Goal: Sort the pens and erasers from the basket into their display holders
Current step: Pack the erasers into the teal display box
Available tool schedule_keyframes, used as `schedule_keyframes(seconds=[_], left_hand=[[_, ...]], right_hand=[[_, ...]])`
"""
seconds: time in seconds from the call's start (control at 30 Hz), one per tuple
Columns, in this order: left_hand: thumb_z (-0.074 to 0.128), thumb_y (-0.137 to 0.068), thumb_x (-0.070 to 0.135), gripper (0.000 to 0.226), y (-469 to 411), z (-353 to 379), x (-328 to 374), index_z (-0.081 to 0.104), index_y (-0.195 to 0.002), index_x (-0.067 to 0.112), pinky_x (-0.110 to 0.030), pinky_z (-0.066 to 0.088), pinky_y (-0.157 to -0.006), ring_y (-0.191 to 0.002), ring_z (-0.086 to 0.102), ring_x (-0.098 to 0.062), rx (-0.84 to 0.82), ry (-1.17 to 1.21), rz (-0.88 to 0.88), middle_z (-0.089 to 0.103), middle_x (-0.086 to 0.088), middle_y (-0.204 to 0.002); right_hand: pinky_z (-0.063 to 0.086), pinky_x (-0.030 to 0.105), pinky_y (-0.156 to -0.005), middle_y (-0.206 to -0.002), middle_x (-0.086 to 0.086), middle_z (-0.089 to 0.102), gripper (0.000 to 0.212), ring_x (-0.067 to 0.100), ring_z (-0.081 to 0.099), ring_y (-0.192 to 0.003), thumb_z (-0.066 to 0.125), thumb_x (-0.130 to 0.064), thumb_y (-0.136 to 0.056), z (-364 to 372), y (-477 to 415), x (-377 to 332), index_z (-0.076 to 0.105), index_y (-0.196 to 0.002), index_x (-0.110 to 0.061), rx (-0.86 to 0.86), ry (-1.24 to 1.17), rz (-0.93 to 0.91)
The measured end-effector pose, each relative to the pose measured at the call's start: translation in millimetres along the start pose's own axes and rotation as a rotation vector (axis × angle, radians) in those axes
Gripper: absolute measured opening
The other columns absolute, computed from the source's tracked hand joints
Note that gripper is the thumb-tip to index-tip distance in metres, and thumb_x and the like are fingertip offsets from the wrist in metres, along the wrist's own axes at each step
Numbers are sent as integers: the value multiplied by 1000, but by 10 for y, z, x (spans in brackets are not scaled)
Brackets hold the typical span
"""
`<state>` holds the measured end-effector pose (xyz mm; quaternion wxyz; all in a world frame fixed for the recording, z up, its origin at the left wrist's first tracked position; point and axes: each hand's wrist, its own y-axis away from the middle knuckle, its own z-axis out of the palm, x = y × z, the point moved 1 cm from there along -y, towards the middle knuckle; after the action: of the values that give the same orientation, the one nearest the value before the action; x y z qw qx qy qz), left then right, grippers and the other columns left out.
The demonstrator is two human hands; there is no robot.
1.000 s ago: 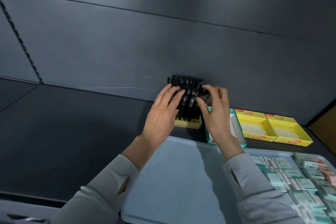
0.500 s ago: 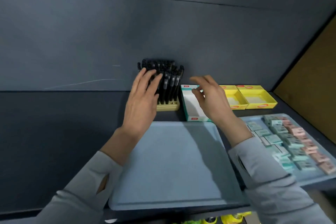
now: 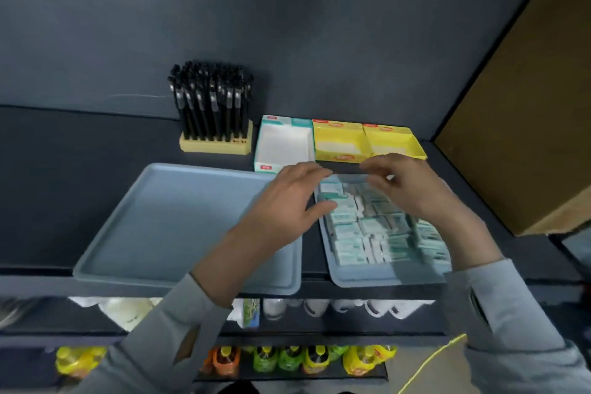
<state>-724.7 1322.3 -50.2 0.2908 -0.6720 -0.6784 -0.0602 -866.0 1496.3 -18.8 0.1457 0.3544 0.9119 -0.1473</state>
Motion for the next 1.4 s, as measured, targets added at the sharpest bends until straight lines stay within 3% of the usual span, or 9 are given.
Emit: schedule_keyframes(seconds=[0.13,0.23,0.47,0.63,0.83,0.97,1.03,1.2,1.4], left_hand=[[58,-84,63,92,-14,366,296,20,-154,17,-24,9,-115,-145,15,-16,-193,-109,-69,19,-3,-160],[62,-84,58,92,-19,461,411,22,-153,13,-23,10,-113,-144,19,-18,-201,-180,-100,24,-5,-159],[69,-75,57,89,-25,537,449,41,-145,10,-32,31,-105,-124,41,-28,-135,-200,-191,47,-10,-139],[68,-77,59,87,-69,535,488,41,-144,12,-31,31,-102,-119,38,-25,-109,-279,-248,45,-10,-133],[52,-95,44,56,-95,490,596,46,-138,8,-33,33,-100,-115,48,-28,-22,-399,-215,54,-14,-130],[43,-88,60,76,-63,488,619,45,-136,2,-40,50,-87,-102,57,-34,-74,-508,-184,54,-20,-118],[43,-86,65,82,-47,514,619,40,-140,3,-38,48,-90,-105,54,-31,-119,-514,-196,51,-18,-120],[65,-87,47,68,-89,515,676,46,-133,0,-36,46,-85,-99,57,-33,-85,-464,-219,50,-20,-118],[58,-92,40,54,-155,496,733,43,-131,5,-30,42,-83,-102,56,-28,-121,-412,-318,48,-14,-122]], right_hand=[[42,26,-83,-112,-4,67,34,12,59,-100,65,-40,-90,-52,182,302,67,-120,-25,-171,-32,28],[42,24,-87,-116,-11,60,53,10,56,-105,72,-56,-76,-89,255,390,66,-122,-29,-323,-65,-42],[43,34,-91,-114,-2,52,59,16,49,-105,78,-50,-75,-44,252,380,59,-127,-29,-358,20,-137],[48,37,-86,-100,-3,56,32,18,56,-96,74,-37,-79,-89,156,395,64,-107,-26,-210,-48,-169],[42,37,-96,-130,1,52,66,21,48,-116,69,-51,-83,-73,54,386,50,-139,-20,-470,147,-167],[46,38,-75,-101,9,63,46,23,54,-91,72,-47,-82,-31,-36,345,65,-108,-9,-429,143,-148],[38,36,-65,-94,11,64,45,24,54,-84,72,-48,-82,-30,-52,319,66,-99,-7,-440,141,-127],[37,33,-70,-110,-4,59,42,18,52,-100,77,-43,-79,-81,-63,260,58,-110,-23,-467,82,-55],[42,33,-73,-104,-6,63,35,17,56,-96,78,-38,-79,-93,-41,230,63,-107,-23,-457,37,-73]])
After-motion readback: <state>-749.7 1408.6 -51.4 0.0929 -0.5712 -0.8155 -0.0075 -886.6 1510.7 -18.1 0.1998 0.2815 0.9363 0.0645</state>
